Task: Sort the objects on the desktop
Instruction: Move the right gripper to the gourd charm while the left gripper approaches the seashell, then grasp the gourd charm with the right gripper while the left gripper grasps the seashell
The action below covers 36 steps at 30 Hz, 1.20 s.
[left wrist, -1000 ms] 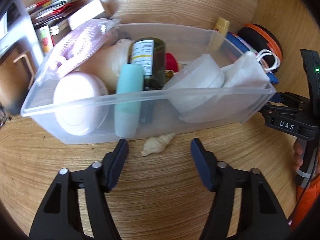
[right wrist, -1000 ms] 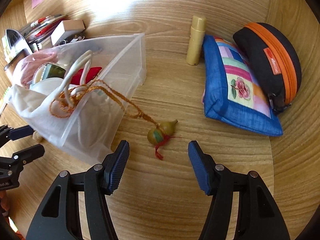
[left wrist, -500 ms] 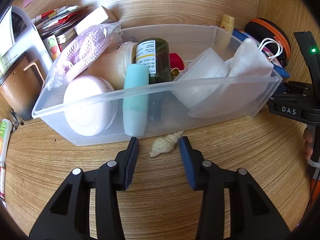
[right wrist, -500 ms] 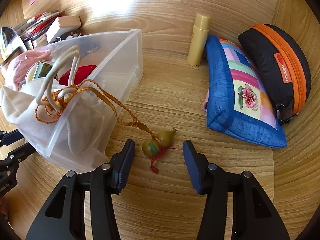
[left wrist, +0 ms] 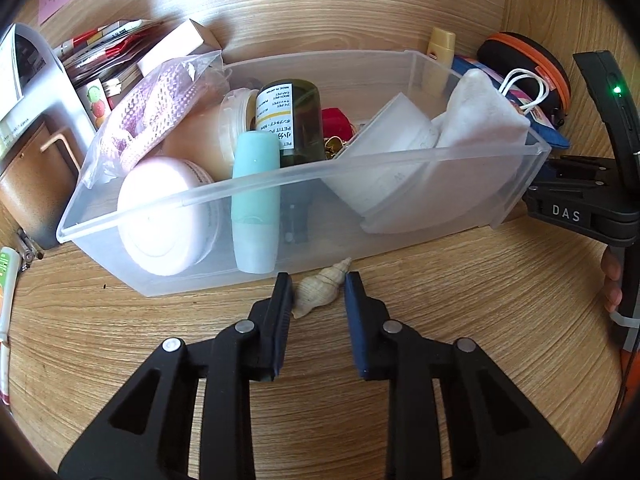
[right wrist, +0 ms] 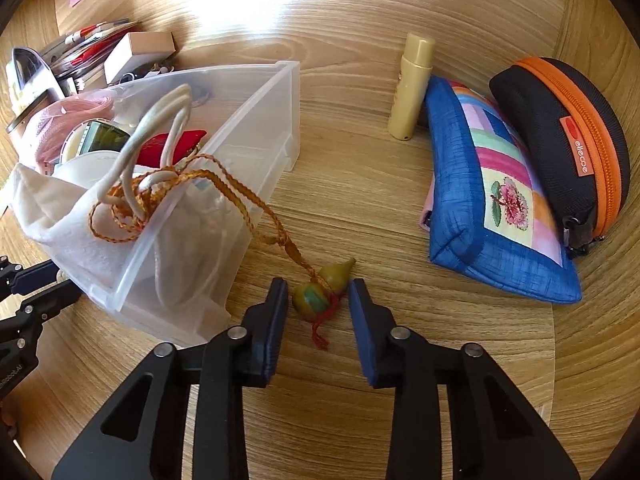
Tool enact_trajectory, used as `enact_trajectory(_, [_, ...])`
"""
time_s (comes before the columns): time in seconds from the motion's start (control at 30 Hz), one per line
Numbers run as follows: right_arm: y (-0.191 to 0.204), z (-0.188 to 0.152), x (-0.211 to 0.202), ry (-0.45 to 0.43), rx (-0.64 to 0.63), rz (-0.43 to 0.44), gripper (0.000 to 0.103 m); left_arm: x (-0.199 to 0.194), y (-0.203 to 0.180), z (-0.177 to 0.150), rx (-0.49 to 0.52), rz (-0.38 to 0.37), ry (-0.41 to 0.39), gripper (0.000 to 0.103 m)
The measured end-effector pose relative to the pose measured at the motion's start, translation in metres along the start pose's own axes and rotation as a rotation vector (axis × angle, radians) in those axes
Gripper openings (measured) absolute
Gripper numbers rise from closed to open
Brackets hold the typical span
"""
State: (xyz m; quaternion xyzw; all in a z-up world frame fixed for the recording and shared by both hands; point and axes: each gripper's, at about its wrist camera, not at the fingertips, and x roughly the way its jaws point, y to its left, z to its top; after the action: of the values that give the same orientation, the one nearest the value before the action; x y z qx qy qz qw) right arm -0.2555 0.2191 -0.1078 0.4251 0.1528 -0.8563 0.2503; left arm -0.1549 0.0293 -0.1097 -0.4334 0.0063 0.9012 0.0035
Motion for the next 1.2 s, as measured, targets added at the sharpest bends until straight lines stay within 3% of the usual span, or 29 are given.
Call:
enact_trajectory(0.47, [0.001, -0.007, -0.024, -0.036, 0.002, -0.026, 0.024, 0.0, -0.006, 0.005, -0.014, -0.076, 0.004, 0.026])
enact_trajectory(0.87, [-0.013, -0.021, -0.08, -0.148, 0.02, -0.023, 0.024, -0.018, -0.004, 0.004, -0.004, -0.106, -0.016, 0.026])
enact_trajectory(1.2, [0.025, 0.0, -0.097, -0.23, 0.002, -0.044, 0.024, -0.054, 0.009, 0.013, -0.008, -0.118, -0.093, 0.026])
